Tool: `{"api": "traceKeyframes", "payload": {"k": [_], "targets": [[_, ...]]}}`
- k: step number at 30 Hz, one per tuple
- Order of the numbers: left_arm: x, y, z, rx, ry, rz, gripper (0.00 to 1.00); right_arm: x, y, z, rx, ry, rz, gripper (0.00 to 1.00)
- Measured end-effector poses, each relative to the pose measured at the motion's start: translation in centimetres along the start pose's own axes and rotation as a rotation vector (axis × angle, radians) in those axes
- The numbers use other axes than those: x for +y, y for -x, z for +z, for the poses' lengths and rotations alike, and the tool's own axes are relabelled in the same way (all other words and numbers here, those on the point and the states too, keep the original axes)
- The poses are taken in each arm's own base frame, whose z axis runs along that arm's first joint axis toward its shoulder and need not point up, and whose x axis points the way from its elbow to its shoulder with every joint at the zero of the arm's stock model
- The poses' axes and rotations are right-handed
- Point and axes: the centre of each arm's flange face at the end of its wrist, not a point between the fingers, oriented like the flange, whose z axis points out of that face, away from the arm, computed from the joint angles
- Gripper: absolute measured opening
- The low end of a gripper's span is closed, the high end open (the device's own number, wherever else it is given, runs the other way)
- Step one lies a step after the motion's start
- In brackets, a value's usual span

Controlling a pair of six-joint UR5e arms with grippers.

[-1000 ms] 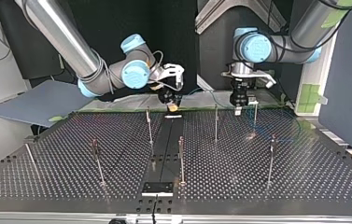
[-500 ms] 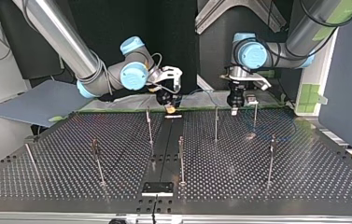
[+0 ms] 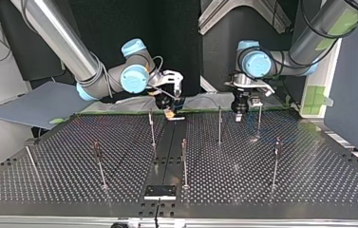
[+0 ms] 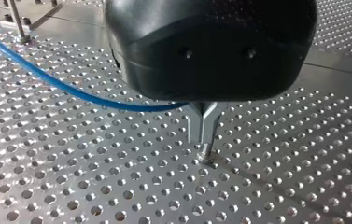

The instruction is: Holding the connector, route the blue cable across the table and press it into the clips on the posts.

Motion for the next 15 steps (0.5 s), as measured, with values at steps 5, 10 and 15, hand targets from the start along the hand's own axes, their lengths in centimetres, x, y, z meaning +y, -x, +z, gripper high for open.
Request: {"api": "traceKeyframes", "payload": {"k": [5,10,15], "targets": [[0.5,0.0,0.4,-0.001,0.005,-0.014,0.0,0.2,-0.6,0.1,0.01,0.013,-0.002,0.0],[0.9,-1.1,1.1,0.019,-0.005,-0.025,0.0,0.3,-1.2,0.2,0.021,0.026,-0.005,0.0],[0.8,-1.8,2.0,0.02,-0.039,-0.05,0.0,0.4,-1.5,0.3,0.03,0.045,-0.008,0.0]]}}
